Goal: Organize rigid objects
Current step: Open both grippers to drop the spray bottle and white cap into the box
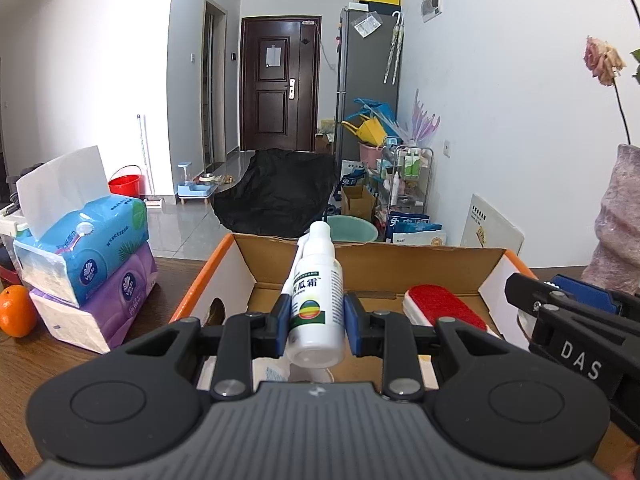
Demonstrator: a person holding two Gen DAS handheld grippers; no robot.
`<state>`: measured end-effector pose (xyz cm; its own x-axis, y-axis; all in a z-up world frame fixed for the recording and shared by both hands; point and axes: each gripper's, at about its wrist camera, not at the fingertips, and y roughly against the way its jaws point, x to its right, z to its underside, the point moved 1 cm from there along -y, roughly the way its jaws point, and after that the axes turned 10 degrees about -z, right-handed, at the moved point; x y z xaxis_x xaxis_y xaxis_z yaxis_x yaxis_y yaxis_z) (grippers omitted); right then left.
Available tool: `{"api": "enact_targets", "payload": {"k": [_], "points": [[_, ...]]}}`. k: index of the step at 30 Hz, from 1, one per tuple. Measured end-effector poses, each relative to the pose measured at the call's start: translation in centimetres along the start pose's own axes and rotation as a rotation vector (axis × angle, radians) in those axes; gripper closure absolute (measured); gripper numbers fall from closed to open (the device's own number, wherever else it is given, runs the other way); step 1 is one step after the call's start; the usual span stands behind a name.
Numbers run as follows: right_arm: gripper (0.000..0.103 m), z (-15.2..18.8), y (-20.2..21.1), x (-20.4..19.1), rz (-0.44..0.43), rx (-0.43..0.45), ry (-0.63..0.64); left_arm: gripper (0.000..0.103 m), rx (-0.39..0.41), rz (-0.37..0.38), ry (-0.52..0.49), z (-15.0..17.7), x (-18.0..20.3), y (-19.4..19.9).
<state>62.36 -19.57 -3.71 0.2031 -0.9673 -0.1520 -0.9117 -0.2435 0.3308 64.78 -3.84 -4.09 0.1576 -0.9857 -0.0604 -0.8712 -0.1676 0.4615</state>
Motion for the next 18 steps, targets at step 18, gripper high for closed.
{"api": "enact_targets", "payload": {"k": [18], "points": [[0.065, 0.0, -2.7, 0.8, 0.038, -0.088, -0.009, 0.063, -0.078, -0.026, -0.026, 0.2, 0.3, -2.8]]}}
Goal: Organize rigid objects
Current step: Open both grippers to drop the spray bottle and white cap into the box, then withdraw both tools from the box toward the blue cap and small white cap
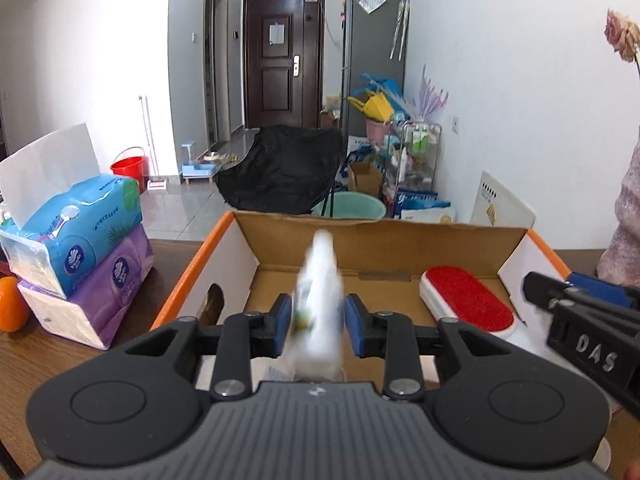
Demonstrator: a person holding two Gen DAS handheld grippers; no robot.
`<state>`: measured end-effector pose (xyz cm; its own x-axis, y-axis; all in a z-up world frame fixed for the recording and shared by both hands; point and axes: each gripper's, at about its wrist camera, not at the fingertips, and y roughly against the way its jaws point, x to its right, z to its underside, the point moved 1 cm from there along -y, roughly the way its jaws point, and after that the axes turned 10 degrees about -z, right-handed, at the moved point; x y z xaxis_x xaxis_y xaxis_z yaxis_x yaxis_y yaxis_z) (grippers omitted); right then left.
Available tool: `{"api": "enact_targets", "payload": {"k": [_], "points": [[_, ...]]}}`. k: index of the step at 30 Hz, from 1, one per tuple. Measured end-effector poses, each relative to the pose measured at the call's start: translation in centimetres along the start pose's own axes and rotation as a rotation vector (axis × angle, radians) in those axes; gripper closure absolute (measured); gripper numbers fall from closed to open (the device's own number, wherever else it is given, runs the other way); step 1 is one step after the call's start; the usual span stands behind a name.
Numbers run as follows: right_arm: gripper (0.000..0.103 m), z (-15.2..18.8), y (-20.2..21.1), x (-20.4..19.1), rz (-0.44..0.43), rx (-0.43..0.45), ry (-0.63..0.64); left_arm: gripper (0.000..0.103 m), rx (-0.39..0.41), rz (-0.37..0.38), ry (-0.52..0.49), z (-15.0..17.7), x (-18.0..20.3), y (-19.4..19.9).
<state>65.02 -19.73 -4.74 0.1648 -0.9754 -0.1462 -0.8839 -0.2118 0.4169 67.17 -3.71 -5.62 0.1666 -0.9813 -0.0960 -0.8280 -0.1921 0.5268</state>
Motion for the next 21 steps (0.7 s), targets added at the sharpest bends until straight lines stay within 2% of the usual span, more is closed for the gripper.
{"api": "enact_targets", "payload": {"k": [1, 2, 3, 4, 6, 7, 9, 11, 21], "points": [[0.061, 0.0, 0.0, 0.1, 0.012, -0.002, -0.004, 0.045, -0.002, -0.003, 0.005, 0.0, -0.1, 0.0], [0.043, -0.1, 0.0, 0.3, 0.023, -0.009, -0.01, 0.026, -0.001, -0.01, 0.017, 0.0, -0.4, 0.1], [0.025, -0.2, 0.1, 0.5, 0.035, -0.009, -0.02, 0.018, 0.007, -0.017, 0.025, 0.0, -0.6, 0.2], [0.018, -0.3, 0.3, 0.7, 0.048, 0.002, -0.03, 0.014, 0.018, -0.02, 0.027, -0.1, -0.7, 0.4], [0.014, -0.5, 0.7, 0.9, 0.061, 0.017, -0.033, 0.009, 0.026, -0.025, 0.027, -0.2, -0.9, 0.6], [0.013, -0.6, 0.8, 1.0, 0.059, 0.019, -0.038, 0.002, 0.027, -0.031, 0.029, -0.2, -0.9, 0.7], [0.003, -0.7, 1.1, 1.2, 0.058, 0.028, -0.052, 0.0, 0.033, -0.041, 0.036, -0.3, -1.1, 0.9], [0.0, -0.9, 1.2, 1.3, 0.059, 0.033, -0.05, 0.0, 0.021, -0.038, 0.039, -0.5, -1.2, 0.8], [0.0, -0.9, 1.6, 0.9, 0.046, 0.03, -0.041, 0.0, 0.011, -0.033, 0.048, -0.4, -1.5, 1.0]]}}
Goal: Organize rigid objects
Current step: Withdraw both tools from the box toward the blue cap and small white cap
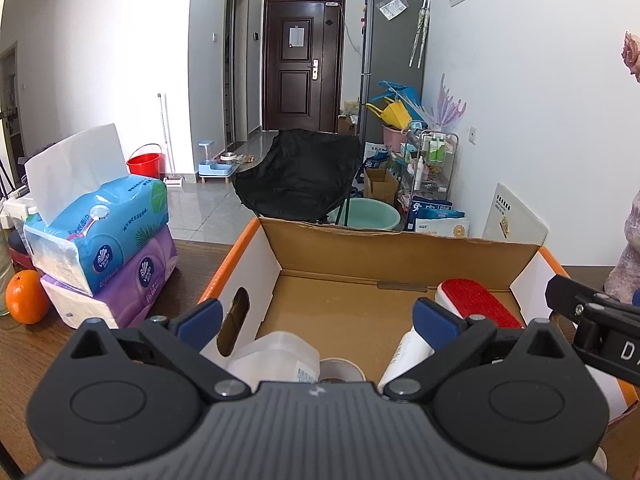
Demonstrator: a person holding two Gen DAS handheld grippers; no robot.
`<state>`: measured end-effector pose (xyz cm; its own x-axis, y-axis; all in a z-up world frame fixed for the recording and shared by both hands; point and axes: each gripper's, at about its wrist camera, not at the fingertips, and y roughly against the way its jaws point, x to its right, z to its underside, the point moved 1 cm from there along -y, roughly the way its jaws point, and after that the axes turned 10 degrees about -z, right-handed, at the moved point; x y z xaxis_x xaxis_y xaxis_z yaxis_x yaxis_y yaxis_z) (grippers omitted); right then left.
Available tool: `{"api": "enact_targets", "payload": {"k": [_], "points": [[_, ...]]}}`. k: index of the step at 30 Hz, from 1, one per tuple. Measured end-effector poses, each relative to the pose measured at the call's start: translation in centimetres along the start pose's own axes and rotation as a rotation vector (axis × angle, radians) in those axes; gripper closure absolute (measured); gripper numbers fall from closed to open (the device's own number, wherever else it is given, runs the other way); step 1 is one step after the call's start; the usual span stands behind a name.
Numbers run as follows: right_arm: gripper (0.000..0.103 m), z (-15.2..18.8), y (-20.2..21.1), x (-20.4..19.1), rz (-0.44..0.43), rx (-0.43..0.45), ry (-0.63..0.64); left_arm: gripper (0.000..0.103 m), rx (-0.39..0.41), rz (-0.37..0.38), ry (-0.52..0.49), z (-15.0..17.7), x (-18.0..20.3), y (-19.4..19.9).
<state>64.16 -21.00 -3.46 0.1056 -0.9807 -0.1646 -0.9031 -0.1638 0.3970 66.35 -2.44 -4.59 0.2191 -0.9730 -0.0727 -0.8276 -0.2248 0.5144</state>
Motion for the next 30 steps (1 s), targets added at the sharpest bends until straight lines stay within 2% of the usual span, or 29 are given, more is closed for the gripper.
{"api": "enact_targets", "payload": {"k": [12, 30], "points": [[0.0, 0.1, 2.0, -0.5, -0.017, 0.026, 0.038, 0.0, -0.007, -0.006, 0.009, 0.1, -1.4, 0.6], [0.0, 0.5, 5.9, -0.2, -0.018, 0.067, 0.071, 0.0, 0.024, 0.009, -0.01, 1.1, -2.5, 4.4]]}}
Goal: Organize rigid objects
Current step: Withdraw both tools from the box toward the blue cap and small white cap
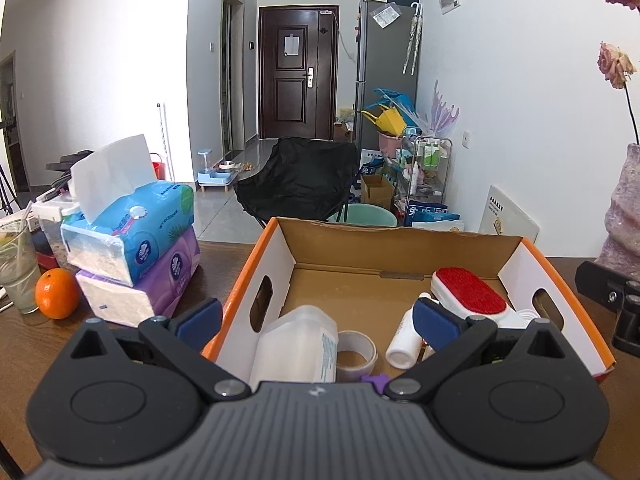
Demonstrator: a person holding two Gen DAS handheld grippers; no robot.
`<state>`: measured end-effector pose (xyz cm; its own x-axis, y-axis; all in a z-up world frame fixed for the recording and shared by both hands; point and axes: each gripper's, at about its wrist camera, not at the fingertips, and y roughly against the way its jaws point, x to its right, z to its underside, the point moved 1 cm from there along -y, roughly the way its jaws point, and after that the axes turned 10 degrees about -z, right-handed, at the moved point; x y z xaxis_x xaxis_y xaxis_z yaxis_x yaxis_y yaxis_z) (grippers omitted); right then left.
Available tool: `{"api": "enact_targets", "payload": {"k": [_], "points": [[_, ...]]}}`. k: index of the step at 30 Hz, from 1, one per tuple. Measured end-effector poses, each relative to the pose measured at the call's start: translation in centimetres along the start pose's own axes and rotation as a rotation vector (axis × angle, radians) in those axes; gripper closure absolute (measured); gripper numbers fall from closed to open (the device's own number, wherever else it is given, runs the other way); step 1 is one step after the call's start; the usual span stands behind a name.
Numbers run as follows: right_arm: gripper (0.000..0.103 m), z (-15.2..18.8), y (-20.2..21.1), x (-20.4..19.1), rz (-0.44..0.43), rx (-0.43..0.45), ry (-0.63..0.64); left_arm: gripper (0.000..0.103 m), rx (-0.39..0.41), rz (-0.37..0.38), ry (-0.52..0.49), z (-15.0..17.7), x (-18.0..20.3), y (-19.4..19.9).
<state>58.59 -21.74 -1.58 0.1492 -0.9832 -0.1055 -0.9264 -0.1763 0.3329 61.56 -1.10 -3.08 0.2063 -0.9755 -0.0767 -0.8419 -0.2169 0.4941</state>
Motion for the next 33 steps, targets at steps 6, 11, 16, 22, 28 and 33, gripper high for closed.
{"api": "enact_targets", "payload": {"k": [6, 11, 16, 22, 28, 33], "points": [[0.0, 0.6, 2.0, -0.1, 0.006, 0.014, 0.007, 0.0, -0.006, 0.0, 0.003, 0.9, -0.9, 1.6], [0.0, 1.3, 3.9, -0.4, 0.005, 0.021, 0.01, 0.0, -0.016, 0.001, 0.005, 1.9, -1.5, 3.2], [0.0, 2.0, 5.6, -0.8, 0.007, 0.026, 0.012, 0.0, -0.026, 0.004, 0.007, 3.0, -2.0, 5.0], [0.0, 3.1, 7.8, -1.2, 0.011, 0.024, 0.016, 0.0, -0.049, 0.011, 0.011, 4.5, -2.7, 6.9], [0.0, 4.4, 9.9, -1.5, 0.008, 0.019, 0.017, 0.0, -0.064, 0.019, 0.004, 5.8, -3.1, 8.7], [0.0, 5.4, 11.3, -1.7, 0.01, 0.021, 0.012, 0.0, -0.078, 0.024, 0.001, 7.0, -3.5, 10.1]]}}
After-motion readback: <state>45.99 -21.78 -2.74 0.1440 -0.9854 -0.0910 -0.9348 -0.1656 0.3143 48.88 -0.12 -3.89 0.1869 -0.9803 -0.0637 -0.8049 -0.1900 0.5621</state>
